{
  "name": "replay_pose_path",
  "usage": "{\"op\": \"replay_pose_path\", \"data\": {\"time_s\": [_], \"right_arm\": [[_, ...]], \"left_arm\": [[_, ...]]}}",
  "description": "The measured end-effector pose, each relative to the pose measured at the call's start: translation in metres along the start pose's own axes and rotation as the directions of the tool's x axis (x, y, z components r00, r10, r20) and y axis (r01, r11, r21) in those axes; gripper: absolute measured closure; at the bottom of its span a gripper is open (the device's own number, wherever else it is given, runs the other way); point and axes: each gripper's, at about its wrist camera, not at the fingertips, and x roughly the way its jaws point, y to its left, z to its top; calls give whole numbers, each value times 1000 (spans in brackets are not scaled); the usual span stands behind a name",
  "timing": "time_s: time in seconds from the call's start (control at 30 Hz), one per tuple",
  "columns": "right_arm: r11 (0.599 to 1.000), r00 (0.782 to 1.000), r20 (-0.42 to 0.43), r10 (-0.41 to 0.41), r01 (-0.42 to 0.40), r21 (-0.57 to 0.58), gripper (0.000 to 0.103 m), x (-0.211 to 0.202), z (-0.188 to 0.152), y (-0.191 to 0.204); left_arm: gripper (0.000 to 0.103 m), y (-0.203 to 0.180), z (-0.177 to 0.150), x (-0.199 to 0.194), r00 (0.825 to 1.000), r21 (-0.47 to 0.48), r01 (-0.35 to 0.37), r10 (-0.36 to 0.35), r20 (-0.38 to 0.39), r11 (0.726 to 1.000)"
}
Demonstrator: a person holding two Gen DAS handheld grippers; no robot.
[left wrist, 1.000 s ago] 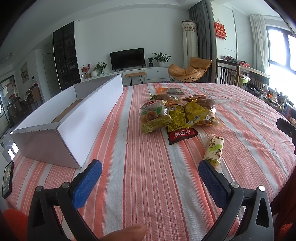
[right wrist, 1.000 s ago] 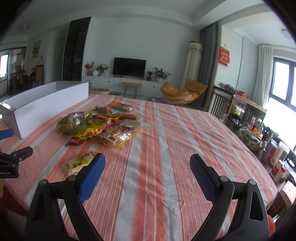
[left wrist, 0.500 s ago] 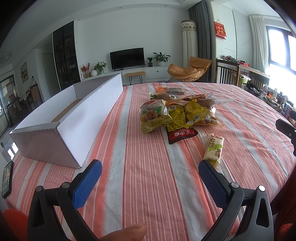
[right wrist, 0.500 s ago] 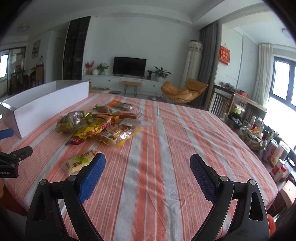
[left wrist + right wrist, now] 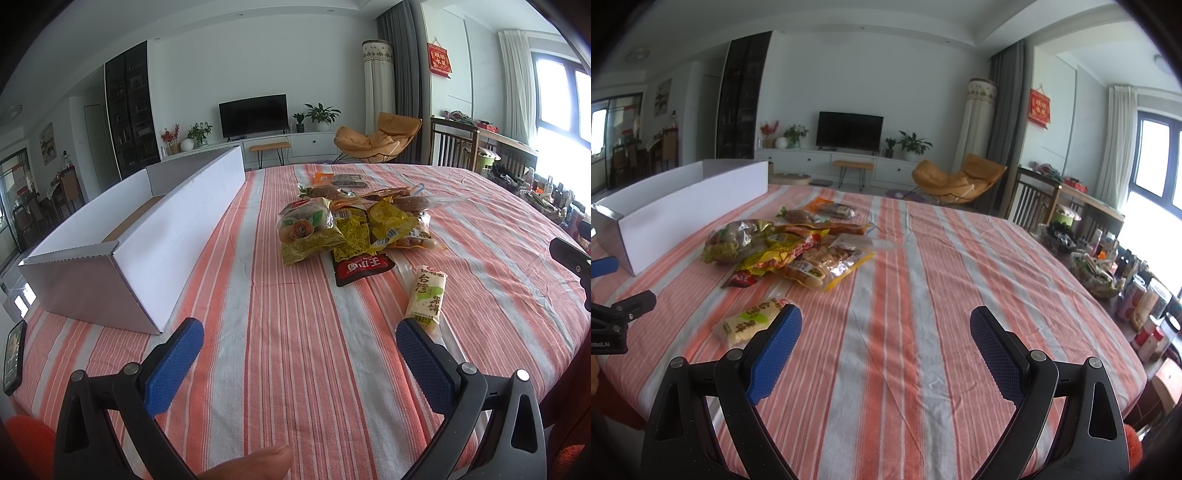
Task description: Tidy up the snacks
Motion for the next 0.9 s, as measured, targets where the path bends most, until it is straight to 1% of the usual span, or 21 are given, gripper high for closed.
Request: {"op": "replay_pose_path", "data": {"time_s": [0.57, 0.77, 0.9], "right_arm": [[1000, 1000, -4, 2, -2, 1, 8, 1, 0, 0], [1000, 1000, -10, 5, -5, -1, 8, 4, -6, 7], [1000, 1000, -16, 7, -7, 0, 8, 5, -8, 8]], "left_arm": [[0, 0, 0, 0, 1000, -1, 1, -1, -2, 1000], [0, 0, 0, 0, 1000, -1, 2, -2, -4, 1000], [0, -5, -5, 0, 1000, 1, 3, -3, -4, 1000]]}}
